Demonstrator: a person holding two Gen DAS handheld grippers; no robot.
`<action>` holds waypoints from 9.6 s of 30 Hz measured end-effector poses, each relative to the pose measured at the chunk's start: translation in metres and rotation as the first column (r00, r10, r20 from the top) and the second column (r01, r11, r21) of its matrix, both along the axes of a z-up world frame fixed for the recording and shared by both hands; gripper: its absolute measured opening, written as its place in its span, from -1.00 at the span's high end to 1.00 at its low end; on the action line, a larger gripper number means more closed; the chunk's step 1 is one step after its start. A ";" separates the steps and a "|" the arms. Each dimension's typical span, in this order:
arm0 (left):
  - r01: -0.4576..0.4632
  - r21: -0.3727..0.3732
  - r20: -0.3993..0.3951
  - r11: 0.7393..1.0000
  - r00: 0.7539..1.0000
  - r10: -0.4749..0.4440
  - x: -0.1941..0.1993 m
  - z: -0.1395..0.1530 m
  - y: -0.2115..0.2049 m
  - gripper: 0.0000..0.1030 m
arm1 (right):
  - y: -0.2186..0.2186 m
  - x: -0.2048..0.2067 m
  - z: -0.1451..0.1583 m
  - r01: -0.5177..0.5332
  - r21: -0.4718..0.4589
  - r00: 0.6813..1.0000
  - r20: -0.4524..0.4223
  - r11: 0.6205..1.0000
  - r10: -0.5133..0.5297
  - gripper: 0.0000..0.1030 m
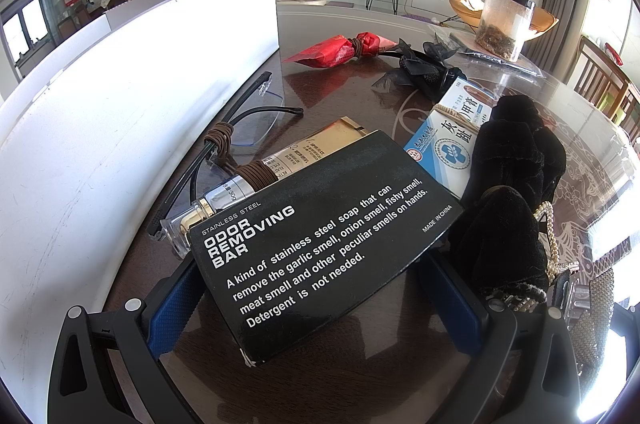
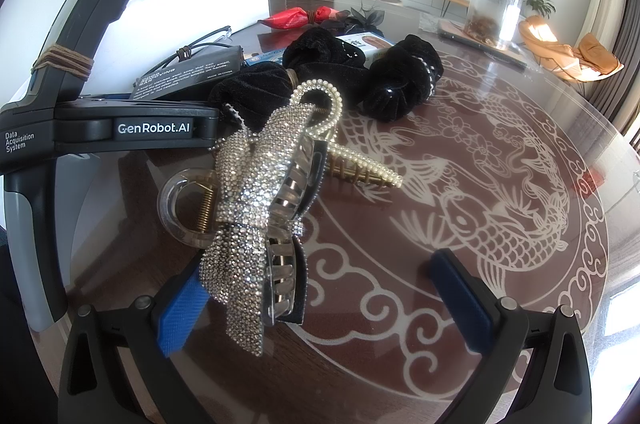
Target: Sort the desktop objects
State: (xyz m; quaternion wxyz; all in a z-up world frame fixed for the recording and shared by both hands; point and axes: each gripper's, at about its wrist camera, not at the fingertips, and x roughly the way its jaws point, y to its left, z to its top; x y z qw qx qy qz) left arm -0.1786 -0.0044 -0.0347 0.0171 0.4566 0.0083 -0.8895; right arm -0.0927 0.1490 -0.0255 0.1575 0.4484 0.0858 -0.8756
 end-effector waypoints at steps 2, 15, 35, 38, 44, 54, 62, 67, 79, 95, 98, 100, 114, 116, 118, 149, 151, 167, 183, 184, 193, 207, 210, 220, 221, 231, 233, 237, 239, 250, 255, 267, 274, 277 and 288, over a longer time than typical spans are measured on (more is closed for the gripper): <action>0.000 0.000 0.000 1.000 1.000 0.000 0.000 0.000 0.000 -1.00 | 0.000 0.000 0.000 0.000 0.001 1.000 0.000 1.000 0.000 -1.00; -0.001 0.000 0.000 1.000 1.000 0.001 0.000 0.000 0.000 -1.00 | 0.000 0.000 0.000 0.000 0.001 1.000 0.000 1.000 0.000 -1.00; 0.023 0.001 0.024 1.000 0.999 -0.023 0.002 0.000 0.000 -1.00 | 0.000 0.000 0.000 -0.001 0.001 1.000 0.000 1.000 0.001 -1.00; 0.133 0.007 0.101 0.991 0.986 -0.133 0.016 0.001 -0.003 -1.00 | 0.000 0.000 0.000 -0.001 -0.002 1.000 0.001 1.000 0.001 -1.00; 0.257 0.004 0.091 0.966 0.962 -0.257 0.082 0.001 -0.030 -1.00 | -0.005 0.006 0.008 -0.079 -0.126 0.994 0.059 0.989 0.087 -1.00; 0.260 -0.052 0.055 0.964 0.965 -0.258 0.059 0.027 -0.036 -1.00 | -0.022 0.009 0.018 -0.044 -0.129 0.999 -0.001 0.991 0.044 -0.01; 0.399 -0.175 0.061 0.900 0.917 -0.395 0.031 0.020 0.008 -1.00 | 0.019 0.050 0.023 -0.013 -0.197 1.000 0.015 0.980 0.017 -0.01; 0.592 0.005 0.078 0.806 0.803 -0.591 0.072 0.019 0.018 -1.00 | 0.036 0.069 0.041 -0.028 -0.200 0.999 -0.044 0.979 0.020 -0.01; 0.438 -0.106 0.103 0.893 0.898 -0.428 0.018 0.019 0.001 -1.00 | 0.041 0.073 0.050 -0.025 -0.245 0.999 -0.027 0.969 0.019 -0.02; 0.371 0.093 0.061 0.924 0.924 -0.377 0.068 0.033 -0.023 -0.12 | 0.059 0.070 0.058 -0.027 -0.261 0.999 0.015 0.965 0.032 -0.01; 0.313 0.139 0.022 0.940 0.948 -0.319 0.098 0.054 -0.047 -0.12 | 0.048 0.065 0.058 -0.065 -0.260 0.995 0.051 0.963 0.081 -0.01; 0.275 0.166 -0.018 0.947 0.961 -0.276 0.113 0.078 -0.066 -0.12 | 0.032 0.061 0.065 -0.112 -0.243 0.991 0.049 0.964 0.127 -0.01; -0.144 0.080 -0.043 0.986 0.988 0.148 0.126 0.141 -0.269 -0.13 | -0.260 -0.010 0.162 -0.525 -0.261 0.851 -0.132 0.810 0.508 -0.01; -0.184 0.089 -0.008 0.979 0.983 0.186 0.119 0.121 -0.283 -0.13 | -0.305 -0.023 0.143 -0.544 -0.215 0.837 -0.075 0.811 0.542 -0.01; -0.224 0.079 0.020 0.971 0.975 0.223 0.112 0.104 -0.291 -0.14 | -0.337 -0.035 0.117 -0.553 -0.175 0.827 0.006 0.815 0.562 -0.02; -0.236 0.030 -0.152 0.971 0.959 0.237 0.116 0.098 -0.246 -0.90 | -0.311 -0.054 0.071 -0.570 0.063 0.820 -0.026 0.819 0.572 -0.46; -0.227 0.097 -0.237 0.969 0.940 0.244 0.134 0.114 -0.238 -0.90 | -0.298 -0.050 0.082 -0.559 0.005 0.826 -0.079 0.829 0.558 -0.71; 0.256 0.104 -0.316 0.961 0.925 -0.212 0.180 0.120 -0.012 -1.00 | 0.004 0.024 0.057 -0.106 -0.014 0.987 -0.122 0.994 0.103 -1.00; 0.235 -0.076 -0.084 0.969 0.967 -0.241 0.148 0.012 0.028 -1.00 | 0.078 0.044 0.001 0.089 0.007 0.996 -0.009 0.996 -0.089 -1.00; 0.234 -0.074 -0.092 0.969 0.966 -0.240 0.149 0.013 0.028 -1.00 | 0.077 0.044 0.001 0.091 0.013 0.996 -0.005 0.996 -0.091 -1.00; 0.196 -0.005 -0.064 0.981 0.978 -0.196 0.147 0.009 0.016 -1.00 | 0.077 0.044 0.002 0.101 0.006 0.995 -0.001 0.995 -0.101 -1.00; 0.176 0.021 -0.046 0.984 0.983 -0.175 0.147 0.006 0.013 -1.00 | 0.076 0.044 0.002 0.101 0.005 0.995 -0.001 0.995 -0.101 -1.00; 0.177 0.016 -0.044 0.984 0.983 -0.176 0.146 0.006 0.013 -1.00 | 0.076 0.044 0.001 0.101 0.005 0.995 -0.001 0.995 -0.101 -1.00; 0.180 0.005 -0.041 0.984 0.983 -0.180 0.147 0.006 0.014 -1.00 | 0.076 0.044 0.002 0.101 0.005 0.995 -0.002 0.995 -0.101 -1.00; 0.181 0.001 -0.039 0.983 0.983 -0.181 0.147 0.006 0.014 -1.00 | 0.076 0.044 0.002 0.101 0.005 0.995 -0.002 0.995 -0.101 -1.00; 0.182 -0.004 -0.037 0.983 0.983 -0.182 0.147 0.006 0.015 -1.00 | 0.076 0.044 0.002 0.101 0.005 0.995 -0.002 0.995 -0.101 -1.00; 0.182 -0.004 -0.037 0.983 0.983 -0.182 0.147 0.006 0.015 -1.00 | 0.076 0.044 0.002 0.101 0.005 0.995 -0.002 0.995 -0.101 -1.00; 0.182 -0.003 -0.037 0.983 0.983 -0.182 0.147 0.006 0.015 -1.00 | 0.076 0.044 0.002 0.101 0.005 0.995 -0.002 0.995 -0.101 -1.00; 0.182 -0.004 -0.037 0.983 0.983 -0.182 0.147 0.006 0.015 -1.00 | 0.076 0.044 0.002 0.101 0.005 0.995 -0.002 0.995 -0.101 -1.00; 0.183 -0.003 -0.038 0.983 0.982 -0.183 0.148 0.006 0.015 -1.00 | 0.088 0.020 0.016 0.140 -0.035 0.990 0.002 0.989 -0.140 -1.00; 0.185 -0.003 -0.038 0.983 0.982 -0.185 0.148 0.006 0.016 -1.00 | 0.099 -0.009 0.029 0.231 -0.057 0.972 -0.021 0.971 -0.233 -1.00; 0.184 -0.003 -0.038 0.983 0.982 -0.184 0.148 0.006 0.016 -1.00 | 0.088 -0.066 0.018 0.269 0.007 0.963 -0.009 0.963 -0.269 -1.00; 0.184 -0.004 -0.038 0.983 0.982 -0.184 0.148 0.006 0.016 -1.00 | 0.055 -0.065 0.004 0.156 0.027 0.988 0.013 0.987 -0.156 -1.00; 0.184 -0.003 -0.038 0.983 0.982 -0.184 0.148 0.006 0.016 -1.00 | 0.033 -0.060 0.003 0.080 0.027 0.997 0.010 0.996 -0.080 -1.00; 0.187 -0.002 -0.039 0.982 0.982 -0.187 0.148 0.006 0.018 -1.00 | 0.007 -0.049 0.007 -0.041 -0.128 0.997 0.064 0.991 0.050 -1.00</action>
